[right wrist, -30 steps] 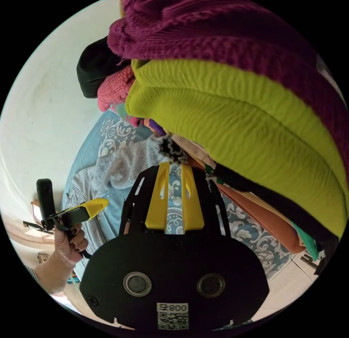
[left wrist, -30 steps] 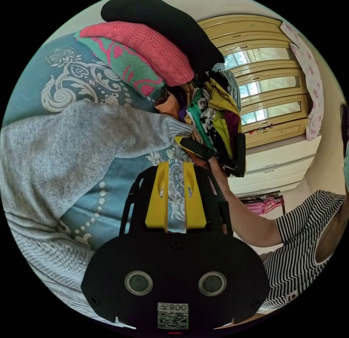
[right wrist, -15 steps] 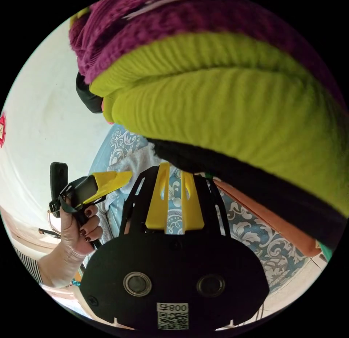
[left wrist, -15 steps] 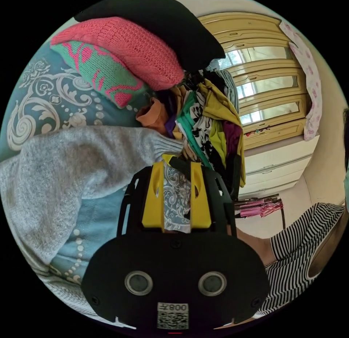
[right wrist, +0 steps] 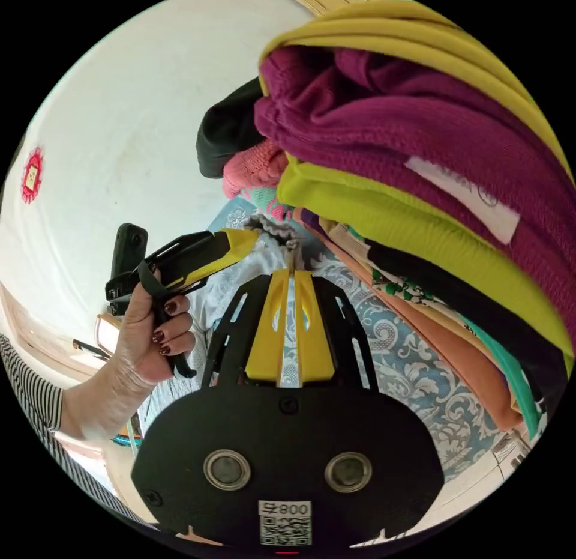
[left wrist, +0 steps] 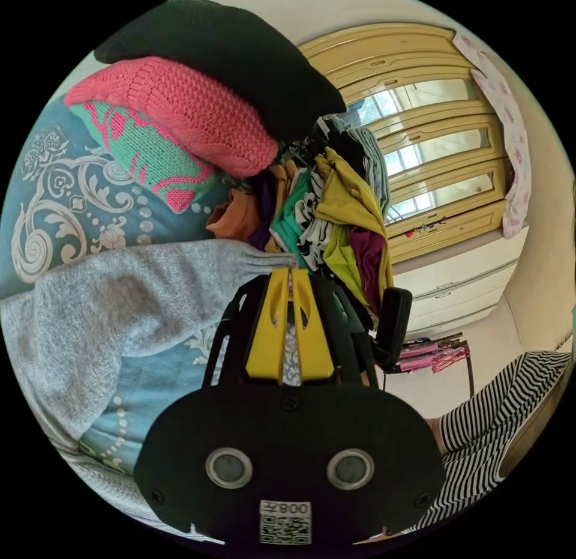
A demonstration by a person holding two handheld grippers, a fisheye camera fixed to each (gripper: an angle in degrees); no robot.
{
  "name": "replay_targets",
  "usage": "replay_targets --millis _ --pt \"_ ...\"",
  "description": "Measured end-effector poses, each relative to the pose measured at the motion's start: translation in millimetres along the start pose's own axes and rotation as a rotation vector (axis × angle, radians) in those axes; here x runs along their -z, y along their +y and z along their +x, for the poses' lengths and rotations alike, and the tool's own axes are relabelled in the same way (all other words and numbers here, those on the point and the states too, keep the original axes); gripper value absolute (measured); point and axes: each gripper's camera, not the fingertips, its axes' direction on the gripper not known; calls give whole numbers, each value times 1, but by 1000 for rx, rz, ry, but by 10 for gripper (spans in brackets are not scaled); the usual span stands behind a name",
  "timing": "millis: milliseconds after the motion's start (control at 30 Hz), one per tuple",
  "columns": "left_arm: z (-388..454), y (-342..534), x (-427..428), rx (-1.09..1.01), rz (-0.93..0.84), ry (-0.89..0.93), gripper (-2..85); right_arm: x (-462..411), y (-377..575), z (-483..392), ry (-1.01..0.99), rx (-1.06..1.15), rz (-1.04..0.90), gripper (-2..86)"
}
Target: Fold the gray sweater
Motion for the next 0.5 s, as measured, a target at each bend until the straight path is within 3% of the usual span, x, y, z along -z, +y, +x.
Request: replay_targets --millis 200,500 --pt "3 35 86 22 170 58 5 -25 -44 -124 -123 183 1 10" --pt "-12 130 253 66 384 -65 5 -129 -88 -369 -331 491 -121 9"
